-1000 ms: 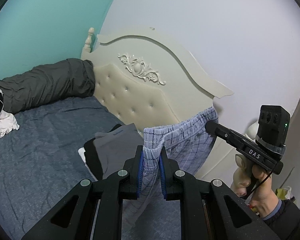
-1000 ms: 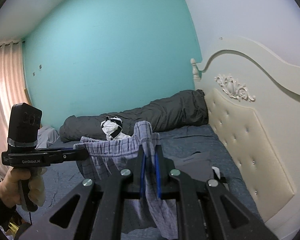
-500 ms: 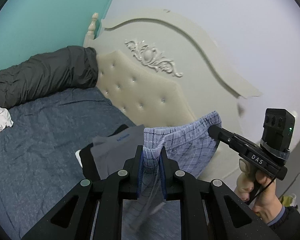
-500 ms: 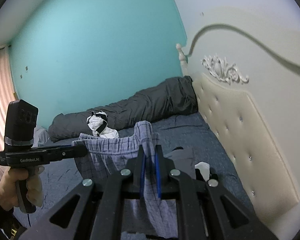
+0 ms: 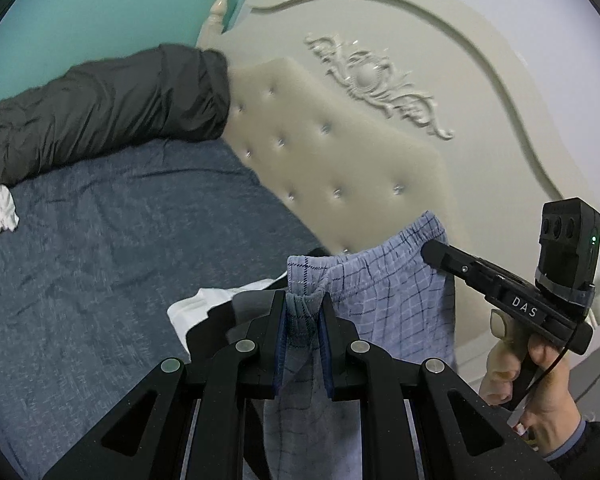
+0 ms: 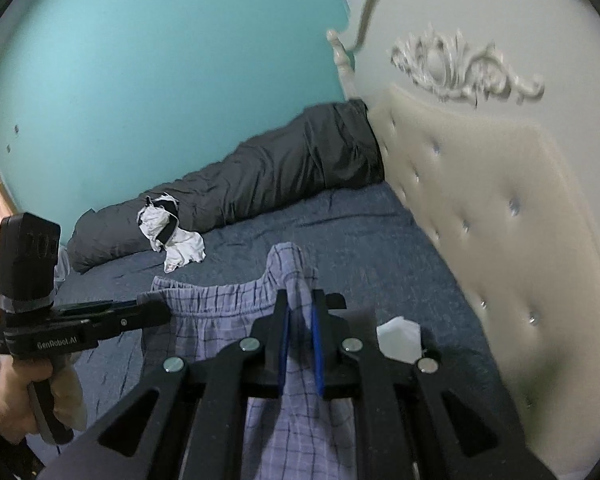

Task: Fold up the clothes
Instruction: 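Lower the held shorts onto the folded clothes stack with both tools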

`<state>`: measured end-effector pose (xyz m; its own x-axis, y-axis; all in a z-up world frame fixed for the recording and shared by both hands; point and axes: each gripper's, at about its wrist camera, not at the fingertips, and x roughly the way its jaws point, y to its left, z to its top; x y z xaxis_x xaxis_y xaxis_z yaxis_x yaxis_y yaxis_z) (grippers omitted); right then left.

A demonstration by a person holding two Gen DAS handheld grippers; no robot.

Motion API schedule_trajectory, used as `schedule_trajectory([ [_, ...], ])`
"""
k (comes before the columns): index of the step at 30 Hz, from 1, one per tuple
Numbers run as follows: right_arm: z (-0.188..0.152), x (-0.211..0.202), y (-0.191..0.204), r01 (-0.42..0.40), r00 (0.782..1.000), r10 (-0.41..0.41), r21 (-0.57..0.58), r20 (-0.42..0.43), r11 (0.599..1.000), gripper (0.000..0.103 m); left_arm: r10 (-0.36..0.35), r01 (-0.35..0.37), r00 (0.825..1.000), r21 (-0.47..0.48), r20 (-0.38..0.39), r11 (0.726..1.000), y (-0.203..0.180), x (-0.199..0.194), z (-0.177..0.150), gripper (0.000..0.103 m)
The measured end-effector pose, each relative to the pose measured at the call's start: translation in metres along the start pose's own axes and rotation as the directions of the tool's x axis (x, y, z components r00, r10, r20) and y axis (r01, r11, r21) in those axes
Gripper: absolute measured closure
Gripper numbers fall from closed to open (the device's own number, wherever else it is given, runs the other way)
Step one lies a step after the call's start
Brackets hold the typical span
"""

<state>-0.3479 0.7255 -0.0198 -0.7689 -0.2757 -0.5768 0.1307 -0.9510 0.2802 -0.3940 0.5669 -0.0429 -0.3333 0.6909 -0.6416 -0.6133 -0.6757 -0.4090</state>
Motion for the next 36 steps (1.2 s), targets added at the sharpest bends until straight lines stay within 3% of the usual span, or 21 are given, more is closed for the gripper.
schedule_trajectory([
  [10,-0.002,0.048,-0.026,0.096,0.989,-0.09,0.049,-0.122,0.994,0.092,0.011,-0.015,0.998,-0.067,-0.06,0.998,0.038,0.047,-0.009,0.087],
  [18,-0.008,0.03,-0.036,0.095,0.993,-0.09,0.06,-0.082,0.994,0.092,0.021,-0.028,0.997,-0.099,-0.071,0.995,0.049,0.057,-0.016,0.076],
  [19,-0.009,0.026,-0.037,0.092,0.994,-0.087,0.064,-0.071,0.994,0.092,0.02,-0.027,0.998,-0.099,-0.067,0.995,0.049,0.055,-0.016,0.072],
  [20,-0.01,0.021,-0.038,0.089,0.995,-0.085,0.067,-0.057,0.994,0.092,0.025,-0.03,0.998,-0.097,-0.059,0.995,0.048,0.053,-0.015,0.057],
  [22,-0.012,0.013,-0.037,0.089,0.995,-0.087,0.058,-0.037,0.994,0.092,0.039,-0.043,0.999,-0.097,-0.038,0.994,0.047,0.046,-0.014,0.045],
  [25,-0.013,0.001,-0.034,0.061,0.998,-0.061,0.052,-0.001,0.997,0.091,0.062,-0.062,0.998,-0.092,0.001,0.994,0.045,0.032,-0.011,0.045],
  [29,-0.01,-0.002,-0.022,-0.04,0.999,0.04,0.027,-0.002,0.999,0.091,0.071,-0.069,0.997,-0.036,0.044,0.997,0.03,0.018,-0.011,0.045],
  [30,-0.008,0.002,-0.017,-0.05,0.999,0.05,0.014,-0.021,0.999,0.091,0.069,-0.068,0.997,-0.019,0.045,0.998,0.026,0.018,-0.011,0.045],
  [34,-0.003,0.029,-0.011,-0.036,0.991,0.039,0.023,-0.126,0.999,0.092,0.055,-0.055,0.998,0.004,0.005,0.998,0.02,0.027,-0.013,0.061],
  [36,-0.001,0.041,-0.012,-0.014,0.988,0.018,0.032,-0.153,0.999,0.092,0.064,-0.064,0.998,0.01,-0.012,0.998,0.02,0.033,-0.014,0.063],
])
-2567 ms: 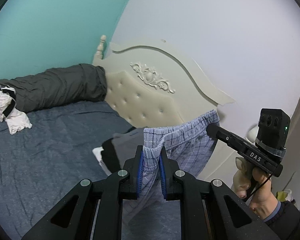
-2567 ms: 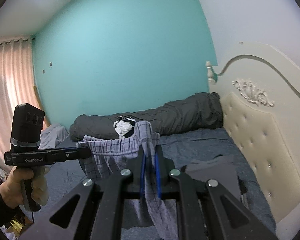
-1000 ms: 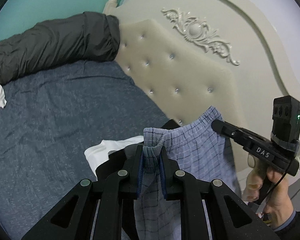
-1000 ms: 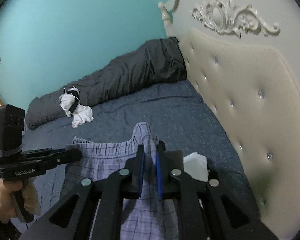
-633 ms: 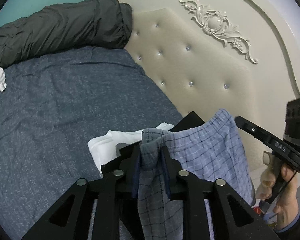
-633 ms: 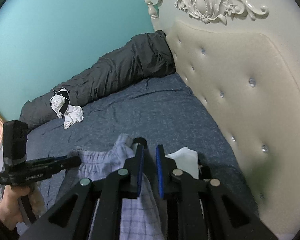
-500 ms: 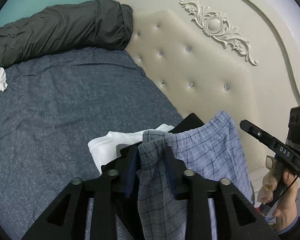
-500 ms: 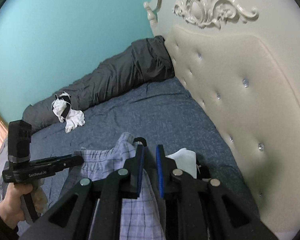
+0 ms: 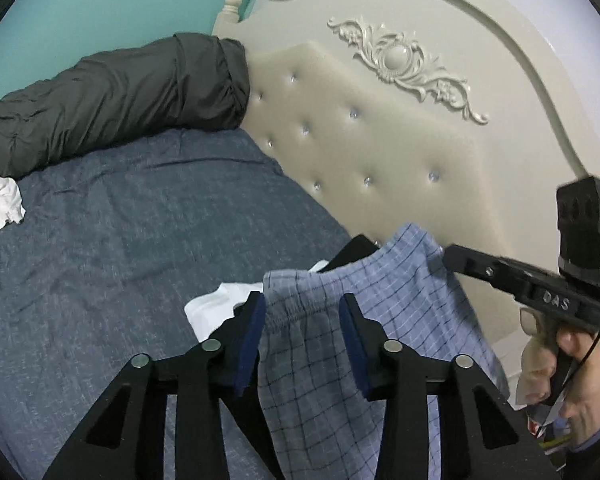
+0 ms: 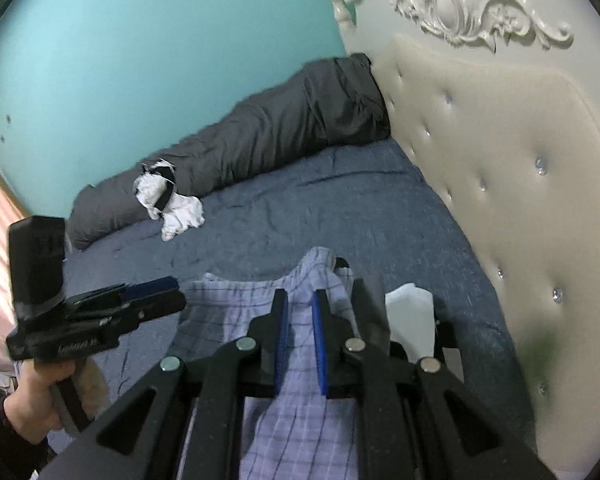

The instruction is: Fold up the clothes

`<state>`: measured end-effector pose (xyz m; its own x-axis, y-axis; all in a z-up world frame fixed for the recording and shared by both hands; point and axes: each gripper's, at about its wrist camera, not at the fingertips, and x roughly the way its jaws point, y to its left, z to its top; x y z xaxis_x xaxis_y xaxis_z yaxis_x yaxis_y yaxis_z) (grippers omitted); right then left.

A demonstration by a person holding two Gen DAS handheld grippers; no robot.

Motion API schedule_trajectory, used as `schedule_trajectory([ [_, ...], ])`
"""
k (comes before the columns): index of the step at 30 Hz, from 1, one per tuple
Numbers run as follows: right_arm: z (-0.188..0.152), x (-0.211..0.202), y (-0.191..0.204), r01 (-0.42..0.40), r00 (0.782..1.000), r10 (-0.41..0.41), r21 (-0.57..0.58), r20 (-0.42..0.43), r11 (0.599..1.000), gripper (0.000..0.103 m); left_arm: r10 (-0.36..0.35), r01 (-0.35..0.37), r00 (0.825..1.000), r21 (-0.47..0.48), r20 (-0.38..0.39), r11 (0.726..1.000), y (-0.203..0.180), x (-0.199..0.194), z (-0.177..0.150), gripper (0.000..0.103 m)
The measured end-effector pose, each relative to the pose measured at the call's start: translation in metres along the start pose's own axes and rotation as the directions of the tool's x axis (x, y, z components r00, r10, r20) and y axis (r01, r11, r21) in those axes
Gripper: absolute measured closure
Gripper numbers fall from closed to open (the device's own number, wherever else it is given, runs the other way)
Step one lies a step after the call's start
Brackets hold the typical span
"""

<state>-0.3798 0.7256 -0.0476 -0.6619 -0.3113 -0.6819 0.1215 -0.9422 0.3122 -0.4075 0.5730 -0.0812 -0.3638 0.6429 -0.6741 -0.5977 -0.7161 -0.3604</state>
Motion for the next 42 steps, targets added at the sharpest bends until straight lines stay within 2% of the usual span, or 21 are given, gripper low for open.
schedule_trajectory([
  [7,0.006,0.026,-0.018,0.095,0.994,-0.092,0.057,-0.054,0.994,0.092,0.037,-0.037,0.999,-0.006,-0.039,0.999,0.011,0.02,-0.009,0.063],
  [16,-0.002,0.042,-0.027,0.124,0.989,-0.117,0.065,-0.093,0.99,0.092,0.042,-0.042,0.998,-0.009,-0.055,0.999,0.013,0.025,-0.015,0.063],
  [21,0.0,0.009,-0.033,0.075,0.997,-0.076,0.097,0.0,0.992,0.092,0.043,-0.042,0.999,0.012,-0.029,0.999,0.007,0.01,-0.012,0.063],
  [26,-0.015,-0.028,-0.038,0.027,0.999,-0.031,0.127,0.03,0.992,0.091,0.029,-0.029,0.999,0.013,-0.024,1.0,0.0,-0.005,-0.014,0.063],
  [28,-0.024,-0.039,-0.039,0.024,0.999,-0.027,0.126,0.022,0.992,0.089,0.025,-0.024,0.999,0.024,-0.022,0.999,-0.005,-0.011,-0.017,0.063],
  [30,-0.032,-0.046,-0.041,0.023,1.0,-0.024,0.13,0.004,0.991,0.067,0.017,-0.016,1.0,0.026,-0.025,1.0,-0.01,-0.016,-0.021,0.063],
  [32,-0.041,-0.051,-0.043,0.03,0.999,-0.029,0.135,-0.014,0.99,0.059,0.014,-0.014,0.999,0.023,-0.031,1.0,-0.013,-0.019,-0.028,0.063],
  [36,-0.051,-0.053,-0.044,0.018,0.999,-0.013,0.149,-0.033,0.989,0.059,0.016,-0.014,0.999,0.035,-0.045,0.999,-0.021,-0.022,-0.042,0.063],
  [42,-0.059,-0.041,-0.037,0.042,0.997,-0.033,0.123,-0.07,0.991,0.06,0.019,-0.016,0.998,0.036,-0.062,0.999,-0.024,-0.023,-0.056,0.063],
])
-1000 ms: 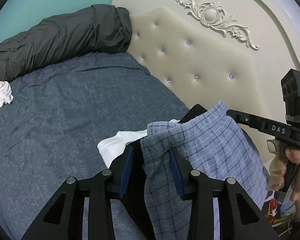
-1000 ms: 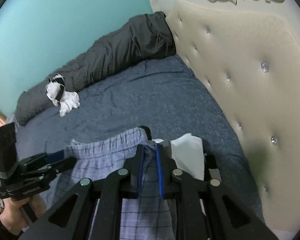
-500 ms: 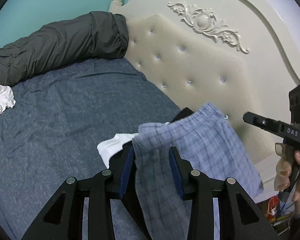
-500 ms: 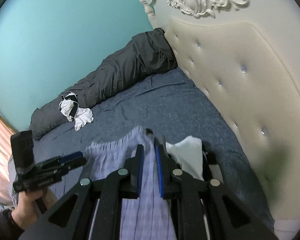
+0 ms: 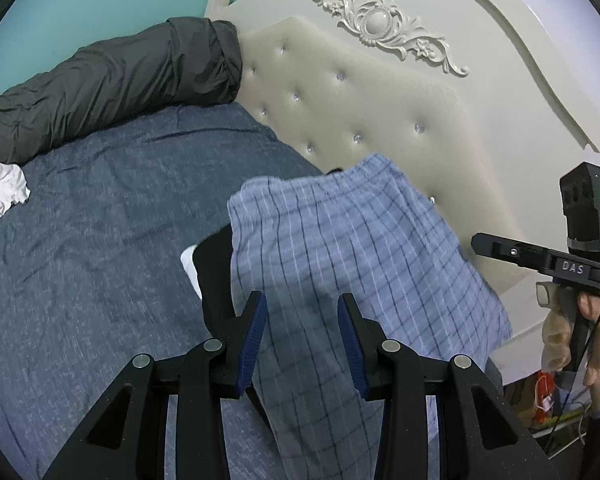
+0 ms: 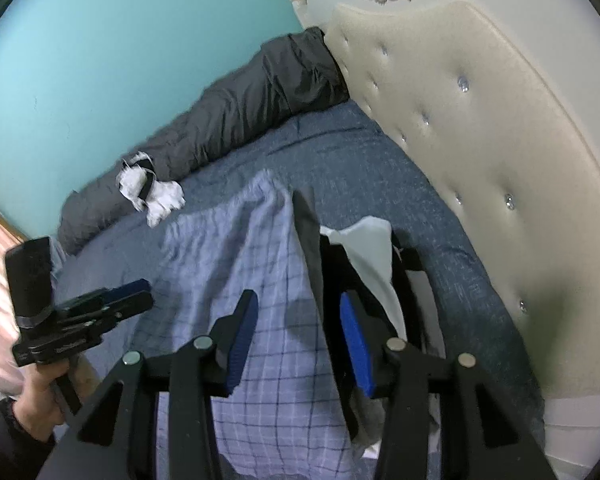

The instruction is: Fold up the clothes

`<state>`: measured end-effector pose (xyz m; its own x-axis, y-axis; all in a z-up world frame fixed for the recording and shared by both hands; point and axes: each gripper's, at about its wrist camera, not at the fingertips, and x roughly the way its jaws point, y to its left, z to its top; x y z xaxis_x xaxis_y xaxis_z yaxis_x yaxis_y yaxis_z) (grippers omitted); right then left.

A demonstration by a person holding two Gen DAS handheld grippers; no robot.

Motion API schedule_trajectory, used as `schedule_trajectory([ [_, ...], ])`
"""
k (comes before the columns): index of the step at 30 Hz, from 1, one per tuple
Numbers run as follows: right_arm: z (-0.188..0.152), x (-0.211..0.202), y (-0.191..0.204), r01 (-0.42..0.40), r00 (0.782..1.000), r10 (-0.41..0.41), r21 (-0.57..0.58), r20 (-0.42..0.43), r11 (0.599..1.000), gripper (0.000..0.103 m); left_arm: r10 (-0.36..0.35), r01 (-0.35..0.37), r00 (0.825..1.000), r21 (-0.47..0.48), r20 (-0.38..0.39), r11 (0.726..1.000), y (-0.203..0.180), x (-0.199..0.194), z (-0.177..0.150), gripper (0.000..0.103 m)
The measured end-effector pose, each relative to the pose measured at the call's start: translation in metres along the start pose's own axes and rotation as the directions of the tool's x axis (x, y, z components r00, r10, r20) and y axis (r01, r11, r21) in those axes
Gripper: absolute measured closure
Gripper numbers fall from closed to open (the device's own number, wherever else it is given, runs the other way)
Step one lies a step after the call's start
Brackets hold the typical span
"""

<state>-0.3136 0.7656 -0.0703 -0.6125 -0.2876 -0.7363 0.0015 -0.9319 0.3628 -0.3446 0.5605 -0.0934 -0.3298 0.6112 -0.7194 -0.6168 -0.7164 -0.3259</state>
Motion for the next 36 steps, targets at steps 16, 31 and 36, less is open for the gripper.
schedule_trajectory([
  [16,-0.01,0.01,-0.003,0.02,0.999,-0.019,-0.018,0.029,1.0,0.1,0.022,-0.022,0.999,0.016,-0.023,1.0,0.005,0.006,-0.017,0.062],
  [31,-0.016,0.002,-0.028,-0.008,0.998,0.002,0.091,0.07,0.996,0.1,0.042,-0.042,0.998,-0.001,-0.041,0.999,0.012,0.01,-0.025,0.062],
  [36,-0.021,-0.017,-0.025,-0.024,0.994,0.013,0.099,0.11,0.995,0.099,0.048,-0.047,0.999,0.01,-0.019,0.999,0.009,-0.001,-0.022,0.062],
])
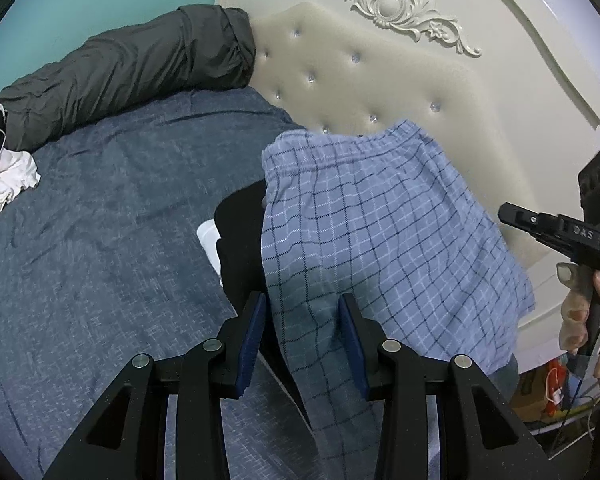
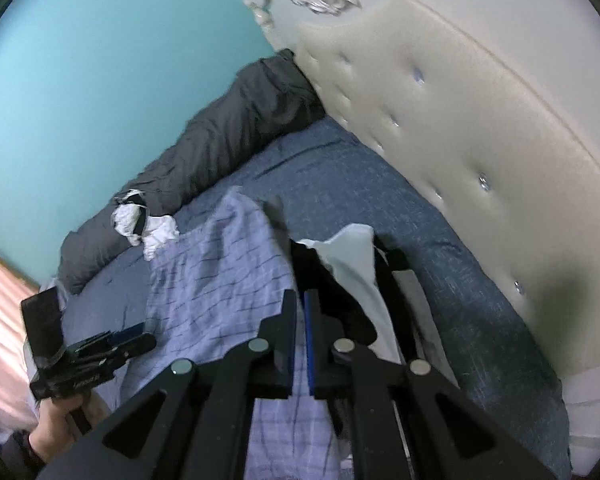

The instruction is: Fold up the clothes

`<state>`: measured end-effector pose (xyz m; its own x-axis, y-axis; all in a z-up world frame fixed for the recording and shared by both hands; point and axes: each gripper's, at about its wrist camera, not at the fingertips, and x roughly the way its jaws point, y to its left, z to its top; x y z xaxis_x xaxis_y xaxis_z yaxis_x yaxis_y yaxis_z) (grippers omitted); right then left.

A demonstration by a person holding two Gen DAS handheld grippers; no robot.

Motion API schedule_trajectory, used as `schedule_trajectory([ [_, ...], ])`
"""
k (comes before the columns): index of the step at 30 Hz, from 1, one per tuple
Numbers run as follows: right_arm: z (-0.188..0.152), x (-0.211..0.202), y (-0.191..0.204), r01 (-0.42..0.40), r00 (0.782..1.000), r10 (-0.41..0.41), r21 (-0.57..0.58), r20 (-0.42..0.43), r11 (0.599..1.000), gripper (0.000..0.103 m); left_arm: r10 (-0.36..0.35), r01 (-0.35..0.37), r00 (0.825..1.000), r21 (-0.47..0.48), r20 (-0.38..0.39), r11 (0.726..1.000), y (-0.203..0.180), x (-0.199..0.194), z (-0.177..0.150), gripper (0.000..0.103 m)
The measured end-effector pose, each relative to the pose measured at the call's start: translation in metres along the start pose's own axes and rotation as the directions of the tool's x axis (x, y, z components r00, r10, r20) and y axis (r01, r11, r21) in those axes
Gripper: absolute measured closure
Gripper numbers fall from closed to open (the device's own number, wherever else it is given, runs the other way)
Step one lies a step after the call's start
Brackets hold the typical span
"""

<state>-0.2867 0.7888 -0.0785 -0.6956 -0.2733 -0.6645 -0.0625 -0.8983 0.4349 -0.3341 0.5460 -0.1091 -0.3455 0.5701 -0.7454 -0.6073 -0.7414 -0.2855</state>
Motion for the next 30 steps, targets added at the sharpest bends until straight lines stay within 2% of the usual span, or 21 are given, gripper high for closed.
schedule_trajectory([
  [2,-0.003,-0.006,0.004,-0.001,1.0,0.001,-0.015,0.003,1.0,0.094,0.001,-0.001,1.0,0.013,0.004,1.0,-0.004,-0.003,0.001,0.062],
  [7,-0.018,-0.002,0.003,-0.028,0.998,0.027,-0.012,-0.06,1.0,0.083,-0.019,0.019,1.0,0.017,0.002,1.0,-0.011,-0.008,-0.004,0.062],
  [9,-0.027,-0.002,-0.001,-0.03,0.997,0.03,0.001,-0.065,1.0,0.073,-0.028,0.028,1.0,0.029,0.002,0.999,-0.015,-0.01,-0.007,0.062],
  [14,-0.039,-0.002,-0.007,-0.023,0.998,0.023,-0.002,-0.064,1.0,0.076,-0.026,0.026,1.0,0.03,-0.003,0.999,-0.017,-0.01,-0.012,0.062],
  [15,-0.04,-0.004,-0.006,-0.019,0.998,0.018,-0.008,-0.056,1.0,0.091,-0.026,0.026,1.0,0.028,-0.004,0.999,-0.016,-0.009,-0.012,0.062],
  [16,-0.04,-0.005,-0.006,-0.013,0.999,0.012,-0.015,-0.051,1.0,0.096,-0.025,0.026,1.0,0.027,-0.005,0.999,-0.016,-0.009,-0.013,0.062],
  [24,-0.043,-0.008,-0.013,0.03,0.999,-0.031,-0.014,-0.031,0.999,0.098,-0.02,0.021,0.999,0.02,-0.026,1.0,-0.011,0.001,-0.018,0.061],
  [30,-0.036,-0.01,-0.014,-0.004,0.999,0.005,0.015,-0.042,1.0,0.096,-0.037,0.037,0.999,0.001,-0.012,0.999,-0.004,-0.002,-0.016,0.061],
])
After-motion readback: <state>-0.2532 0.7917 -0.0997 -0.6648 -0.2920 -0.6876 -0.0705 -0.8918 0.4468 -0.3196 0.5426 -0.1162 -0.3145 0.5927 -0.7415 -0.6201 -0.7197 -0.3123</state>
